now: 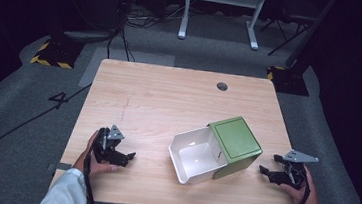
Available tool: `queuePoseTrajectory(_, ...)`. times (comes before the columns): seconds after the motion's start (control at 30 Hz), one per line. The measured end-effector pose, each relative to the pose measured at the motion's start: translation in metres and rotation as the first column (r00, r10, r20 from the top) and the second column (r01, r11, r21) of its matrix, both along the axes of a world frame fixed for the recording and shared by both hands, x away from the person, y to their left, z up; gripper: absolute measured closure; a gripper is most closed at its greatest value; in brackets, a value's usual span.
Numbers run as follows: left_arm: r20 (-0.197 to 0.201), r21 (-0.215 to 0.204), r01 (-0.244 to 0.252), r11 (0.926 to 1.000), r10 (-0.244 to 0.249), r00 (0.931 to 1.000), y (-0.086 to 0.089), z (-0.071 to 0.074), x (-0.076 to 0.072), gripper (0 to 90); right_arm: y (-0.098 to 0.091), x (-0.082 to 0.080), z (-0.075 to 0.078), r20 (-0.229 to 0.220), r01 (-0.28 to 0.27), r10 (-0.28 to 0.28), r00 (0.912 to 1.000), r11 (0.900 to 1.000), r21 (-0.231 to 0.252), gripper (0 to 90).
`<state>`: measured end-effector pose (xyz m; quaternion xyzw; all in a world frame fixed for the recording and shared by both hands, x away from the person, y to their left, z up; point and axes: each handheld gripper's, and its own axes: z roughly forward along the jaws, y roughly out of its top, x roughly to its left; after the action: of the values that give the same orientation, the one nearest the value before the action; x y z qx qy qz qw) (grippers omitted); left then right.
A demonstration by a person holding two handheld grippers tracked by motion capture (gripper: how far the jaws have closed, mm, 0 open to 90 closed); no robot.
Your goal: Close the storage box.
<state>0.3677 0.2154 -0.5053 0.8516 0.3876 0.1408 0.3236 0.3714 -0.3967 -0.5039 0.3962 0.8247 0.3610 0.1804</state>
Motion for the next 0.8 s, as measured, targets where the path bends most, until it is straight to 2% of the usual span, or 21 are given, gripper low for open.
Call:
queuePoseTrajectory(0.2,-0.009,0.004,-0.011,0.9999,0.011,0.9999,-0.003,0.002,-0.003,3.3,0.000,0.000,0.000,0.000,0.000,0.000,1.0000,1.0000,0.000,15.8)
queuePoseTrajectory(0.23,-0.006,-0.010,-0.003,0.9999,0.003,1.0000,-0.004,0.003,-0.005,6.5,0.000,0.000,0.000,0.000,0.000,0.000,1.0000,1.0000,0.000,15.8)
queuePoseTrajectory(0.33,-0.001,-0.010,0.039,0.9992,-0.039,0.9993,-0.009,0.005,-0.008,17.8,0.000,0.000,0.000,-0.001,0.000,0.000,1.0000,1.0000,0.000,15.8)
queuePoseTrajectory(0.4,-0.002,-0.013,0.049,0.9987,-0.049,0.9988,-0.011,0.006,-0.008,17.9,0.000,0.000,0.000,-0.001,0.000,0.000,1.0000,1.0000,0.001,15.8)
queuePoseTrajectory(0.43,0.003,-0.034,0.068,0.9971,-0.068,0.9977,-0.017,0.009,-0.010,18.0,0.000,0.000,0.000,-0.001,0.000,0.000,1.0000,1.0000,0.000,15.8)
queuePoseTrajectory(0.5,0.006,-0.040,0.074,0.9964,-0.074,0.9972,-0.020,0.010,-0.010,18.2,0.000,0.000,0.000,-0.001,0.000,0.000,1.0000,1.0000,0.000,15.8)
queuePoseTrajectory(0.67,0.045,-0.023,0.132,0.9910,-0.131,0.9904,-0.043,0.019,-0.015,20.3,0.000,0.000,0.000,-0.001,0.000,0.000,1.0000,1.0000,0.000,15.8)
queuePoseTrajectory(0.8,0.058,-0.009,0.159,0.9873,-0.158,0.9857,-0.055,0.021,-0.016,23.0,0.000,0.000,0.000,-0.001,0.000,0.000,1.0000,1.0000,0.000,15.8)
